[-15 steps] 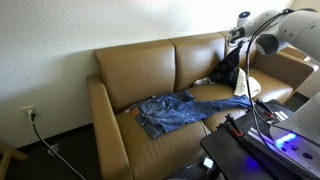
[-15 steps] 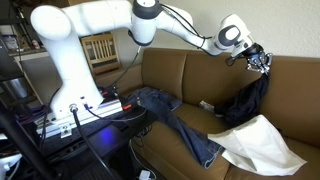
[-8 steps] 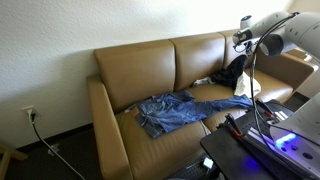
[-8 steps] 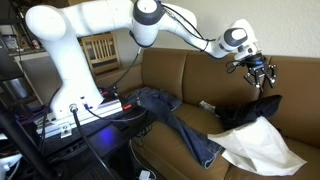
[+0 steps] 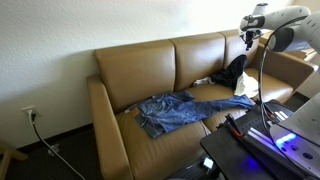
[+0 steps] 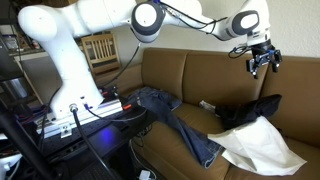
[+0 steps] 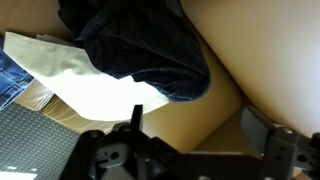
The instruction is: Move the black cloth to the right of the couch
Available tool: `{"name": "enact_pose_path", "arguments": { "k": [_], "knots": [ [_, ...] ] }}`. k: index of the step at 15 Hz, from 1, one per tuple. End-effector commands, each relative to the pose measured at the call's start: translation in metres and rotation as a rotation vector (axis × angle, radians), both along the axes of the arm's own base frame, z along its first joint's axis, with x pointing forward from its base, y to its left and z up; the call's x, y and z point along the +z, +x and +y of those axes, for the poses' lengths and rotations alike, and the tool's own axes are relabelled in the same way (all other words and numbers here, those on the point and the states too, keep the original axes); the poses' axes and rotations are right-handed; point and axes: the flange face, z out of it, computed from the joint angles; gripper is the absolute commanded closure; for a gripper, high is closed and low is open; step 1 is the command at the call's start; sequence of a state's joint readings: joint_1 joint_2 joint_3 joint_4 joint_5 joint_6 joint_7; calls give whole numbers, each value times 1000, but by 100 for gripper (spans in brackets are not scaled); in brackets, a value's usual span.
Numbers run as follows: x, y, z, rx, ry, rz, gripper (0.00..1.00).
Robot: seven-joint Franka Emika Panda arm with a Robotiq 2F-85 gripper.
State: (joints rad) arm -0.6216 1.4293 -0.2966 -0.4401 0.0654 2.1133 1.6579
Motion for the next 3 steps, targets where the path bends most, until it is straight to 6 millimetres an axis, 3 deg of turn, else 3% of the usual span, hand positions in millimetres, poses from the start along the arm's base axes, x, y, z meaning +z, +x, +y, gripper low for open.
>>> {"name": "enact_pose_path", "arguments": {
  "k": [1, 2, 3],
  "knots": [
    [-18, 36, 54, 179, 85, 15, 0],
    [-25, 45, 71, 229, 102, 30, 0],
    [-7, 21, 32, 140, 78, 4, 0]
  ]
}}
